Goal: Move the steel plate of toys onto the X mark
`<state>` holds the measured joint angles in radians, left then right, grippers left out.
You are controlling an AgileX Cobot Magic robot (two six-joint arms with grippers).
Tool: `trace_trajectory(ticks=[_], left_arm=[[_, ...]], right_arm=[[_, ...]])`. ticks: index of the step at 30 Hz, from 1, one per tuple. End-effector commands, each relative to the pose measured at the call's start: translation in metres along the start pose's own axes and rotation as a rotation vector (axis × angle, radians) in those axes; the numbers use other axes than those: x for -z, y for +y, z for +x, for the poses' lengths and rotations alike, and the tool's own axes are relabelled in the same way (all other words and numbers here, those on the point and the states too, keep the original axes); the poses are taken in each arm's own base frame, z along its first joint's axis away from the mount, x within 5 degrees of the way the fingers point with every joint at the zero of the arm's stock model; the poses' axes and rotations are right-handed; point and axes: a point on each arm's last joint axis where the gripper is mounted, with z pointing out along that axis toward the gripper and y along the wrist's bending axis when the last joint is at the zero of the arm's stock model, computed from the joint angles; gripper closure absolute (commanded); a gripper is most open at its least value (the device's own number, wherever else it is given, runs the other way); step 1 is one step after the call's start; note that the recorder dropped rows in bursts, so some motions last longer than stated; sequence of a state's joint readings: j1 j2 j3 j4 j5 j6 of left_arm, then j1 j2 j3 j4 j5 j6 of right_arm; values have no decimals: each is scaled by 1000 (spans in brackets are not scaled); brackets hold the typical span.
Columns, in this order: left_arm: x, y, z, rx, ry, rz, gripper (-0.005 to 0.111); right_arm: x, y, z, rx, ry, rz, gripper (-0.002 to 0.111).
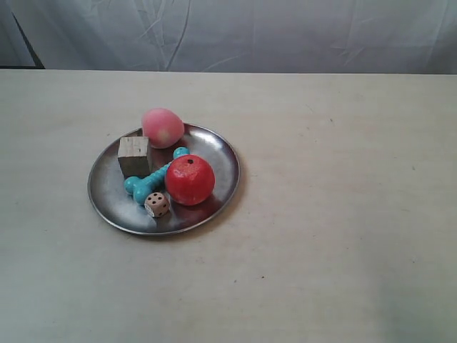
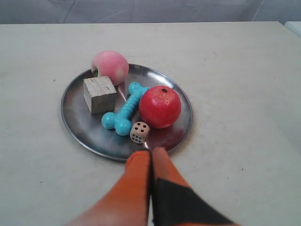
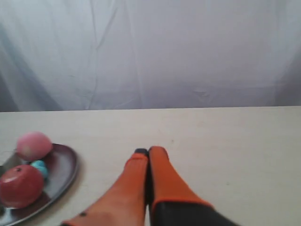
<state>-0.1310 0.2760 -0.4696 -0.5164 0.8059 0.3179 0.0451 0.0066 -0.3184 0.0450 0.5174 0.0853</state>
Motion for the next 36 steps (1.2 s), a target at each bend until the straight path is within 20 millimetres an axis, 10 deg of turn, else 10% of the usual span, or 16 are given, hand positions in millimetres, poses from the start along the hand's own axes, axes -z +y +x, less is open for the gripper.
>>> trace_trajectory(ticks=[1,13,36], left_arm=[[1,-1,0,-4,-7,12,107],[1,-1,0,-4,-7,12,107],[2,8,-7,-111,-76,-96,107]], right_arm=[[-10,-8,15,64,-40,96,108],[-32,-18,86,41,158,115,108],[-33,-17,81,39,97,108,108]])
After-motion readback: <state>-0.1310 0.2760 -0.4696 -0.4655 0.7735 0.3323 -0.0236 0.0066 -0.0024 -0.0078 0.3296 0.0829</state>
